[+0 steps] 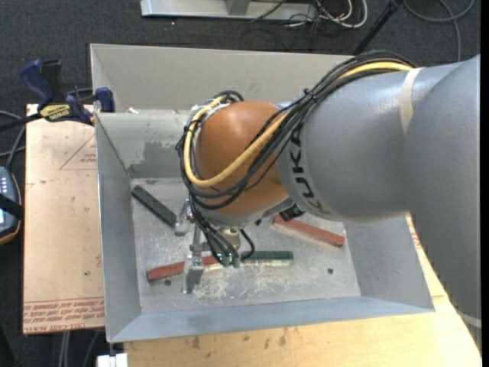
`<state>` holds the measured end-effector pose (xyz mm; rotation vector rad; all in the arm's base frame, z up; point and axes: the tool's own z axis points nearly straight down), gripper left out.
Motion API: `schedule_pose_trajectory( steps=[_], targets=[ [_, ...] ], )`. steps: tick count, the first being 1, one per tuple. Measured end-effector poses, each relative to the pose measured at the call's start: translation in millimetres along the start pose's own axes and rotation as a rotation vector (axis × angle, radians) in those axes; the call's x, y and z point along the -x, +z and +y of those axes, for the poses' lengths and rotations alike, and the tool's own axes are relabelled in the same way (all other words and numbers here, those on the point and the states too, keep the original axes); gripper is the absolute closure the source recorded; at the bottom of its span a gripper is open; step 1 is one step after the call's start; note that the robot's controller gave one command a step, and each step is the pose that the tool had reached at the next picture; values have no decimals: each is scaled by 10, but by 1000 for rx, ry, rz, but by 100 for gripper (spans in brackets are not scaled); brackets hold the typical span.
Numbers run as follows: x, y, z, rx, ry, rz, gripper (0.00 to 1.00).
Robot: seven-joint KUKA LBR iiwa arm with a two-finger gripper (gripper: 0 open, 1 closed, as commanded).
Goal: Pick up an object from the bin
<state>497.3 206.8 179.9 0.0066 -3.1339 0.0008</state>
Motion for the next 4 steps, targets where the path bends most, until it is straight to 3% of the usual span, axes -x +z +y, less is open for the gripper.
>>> schedule_pose_trajectory(
  steps=[1, 2, 3, 4],
  targets=[
    [21, -39, -9, 2, 4, -7, 0],
    [128, 981, -57, 7, -158, -24, 100],
    [127, 981, -57, 7, -157, -24, 100],
    [211, 612, -55, 1, -166, -7, 100]
  ],
)
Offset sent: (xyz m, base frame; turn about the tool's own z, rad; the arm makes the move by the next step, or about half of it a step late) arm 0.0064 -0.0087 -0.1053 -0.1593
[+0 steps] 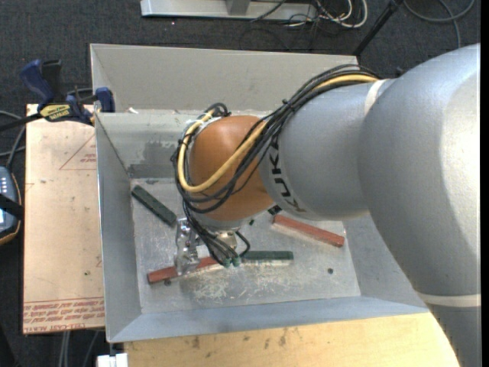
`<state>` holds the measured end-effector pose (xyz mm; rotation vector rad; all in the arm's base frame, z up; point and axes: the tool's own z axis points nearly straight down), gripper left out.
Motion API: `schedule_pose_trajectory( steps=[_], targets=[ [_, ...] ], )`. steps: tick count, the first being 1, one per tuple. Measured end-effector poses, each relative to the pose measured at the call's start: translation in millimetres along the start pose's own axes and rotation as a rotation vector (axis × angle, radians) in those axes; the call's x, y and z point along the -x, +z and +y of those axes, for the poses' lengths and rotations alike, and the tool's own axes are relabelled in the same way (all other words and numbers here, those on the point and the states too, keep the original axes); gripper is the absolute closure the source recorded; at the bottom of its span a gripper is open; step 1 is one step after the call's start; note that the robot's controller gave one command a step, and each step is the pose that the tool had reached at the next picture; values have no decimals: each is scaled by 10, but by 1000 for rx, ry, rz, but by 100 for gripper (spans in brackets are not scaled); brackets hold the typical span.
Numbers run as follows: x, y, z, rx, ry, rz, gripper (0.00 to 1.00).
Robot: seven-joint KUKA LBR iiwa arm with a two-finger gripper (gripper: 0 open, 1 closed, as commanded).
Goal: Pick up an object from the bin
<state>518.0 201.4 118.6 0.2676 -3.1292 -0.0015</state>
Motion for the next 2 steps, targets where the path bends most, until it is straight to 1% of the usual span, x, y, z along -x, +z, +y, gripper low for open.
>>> schedule_pose_trajectory(
  steps=[1, 2],
  targets=[
    [1, -296, 14, 0, -12, -3, 0],
    [1, -296, 14, 0, -12, -3, 0]
  ],
)
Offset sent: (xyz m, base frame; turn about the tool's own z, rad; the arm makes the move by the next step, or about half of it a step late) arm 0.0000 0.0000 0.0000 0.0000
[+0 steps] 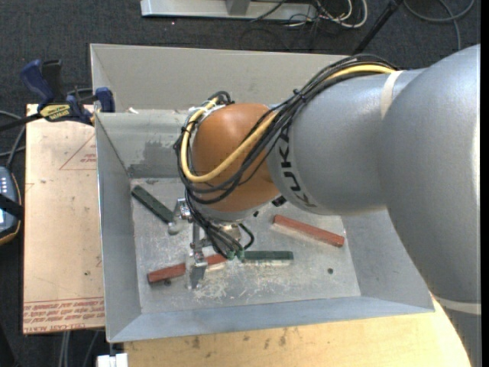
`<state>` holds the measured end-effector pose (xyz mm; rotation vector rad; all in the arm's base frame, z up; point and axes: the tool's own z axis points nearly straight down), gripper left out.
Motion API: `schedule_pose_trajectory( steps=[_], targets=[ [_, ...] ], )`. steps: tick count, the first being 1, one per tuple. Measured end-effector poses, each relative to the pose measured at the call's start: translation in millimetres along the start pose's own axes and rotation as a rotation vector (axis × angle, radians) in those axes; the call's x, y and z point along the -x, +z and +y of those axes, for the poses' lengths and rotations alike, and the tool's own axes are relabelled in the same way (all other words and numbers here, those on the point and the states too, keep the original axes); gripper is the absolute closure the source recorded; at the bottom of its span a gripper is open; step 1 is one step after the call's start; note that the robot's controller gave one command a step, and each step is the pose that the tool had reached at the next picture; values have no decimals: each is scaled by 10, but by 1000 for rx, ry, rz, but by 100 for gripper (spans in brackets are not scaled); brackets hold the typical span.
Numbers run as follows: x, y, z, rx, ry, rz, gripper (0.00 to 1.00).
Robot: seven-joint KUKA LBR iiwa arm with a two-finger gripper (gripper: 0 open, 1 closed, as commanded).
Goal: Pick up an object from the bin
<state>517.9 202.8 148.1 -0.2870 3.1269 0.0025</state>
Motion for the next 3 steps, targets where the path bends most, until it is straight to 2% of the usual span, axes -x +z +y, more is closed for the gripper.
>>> schedule_pose_trajectory(
  steps=[1, 2, 3],
  targets=[
    [-163, 703, 223, 5, -20, -9, 100],
    [-162, 703, 223, 5, -20, -8, 100],
    [-177, 424, 241, -1, 16, 6, 100]
  ],
)
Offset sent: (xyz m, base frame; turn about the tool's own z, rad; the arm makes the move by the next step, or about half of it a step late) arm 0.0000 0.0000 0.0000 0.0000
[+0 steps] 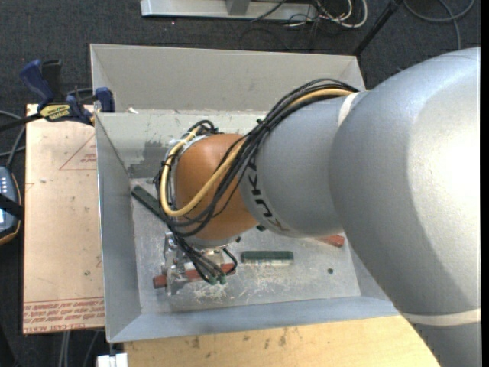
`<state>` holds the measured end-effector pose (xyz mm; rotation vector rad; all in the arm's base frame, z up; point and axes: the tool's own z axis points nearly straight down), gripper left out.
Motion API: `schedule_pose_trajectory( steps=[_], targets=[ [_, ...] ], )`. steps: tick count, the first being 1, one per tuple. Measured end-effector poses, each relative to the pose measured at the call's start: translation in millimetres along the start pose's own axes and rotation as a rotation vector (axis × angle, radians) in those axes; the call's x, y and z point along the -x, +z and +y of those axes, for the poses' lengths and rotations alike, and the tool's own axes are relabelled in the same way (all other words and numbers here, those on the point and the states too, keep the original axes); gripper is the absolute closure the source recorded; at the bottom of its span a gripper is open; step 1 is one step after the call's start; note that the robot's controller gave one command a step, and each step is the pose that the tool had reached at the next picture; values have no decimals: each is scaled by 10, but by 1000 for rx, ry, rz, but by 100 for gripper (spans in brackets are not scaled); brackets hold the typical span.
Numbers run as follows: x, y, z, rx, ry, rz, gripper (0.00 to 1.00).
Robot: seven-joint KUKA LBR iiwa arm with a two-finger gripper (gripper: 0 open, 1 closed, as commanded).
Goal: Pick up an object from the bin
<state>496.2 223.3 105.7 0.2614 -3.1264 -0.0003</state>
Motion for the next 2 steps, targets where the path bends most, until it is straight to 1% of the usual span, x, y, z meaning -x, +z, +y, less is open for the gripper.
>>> schedule_pose_trajectory(
  steps=[1, 2],
  targets=[
    [1, -377, -22, 1, 17, -4, 100],
    [68, -1538, -91, 1, -5, -7, 100]
  ],
)
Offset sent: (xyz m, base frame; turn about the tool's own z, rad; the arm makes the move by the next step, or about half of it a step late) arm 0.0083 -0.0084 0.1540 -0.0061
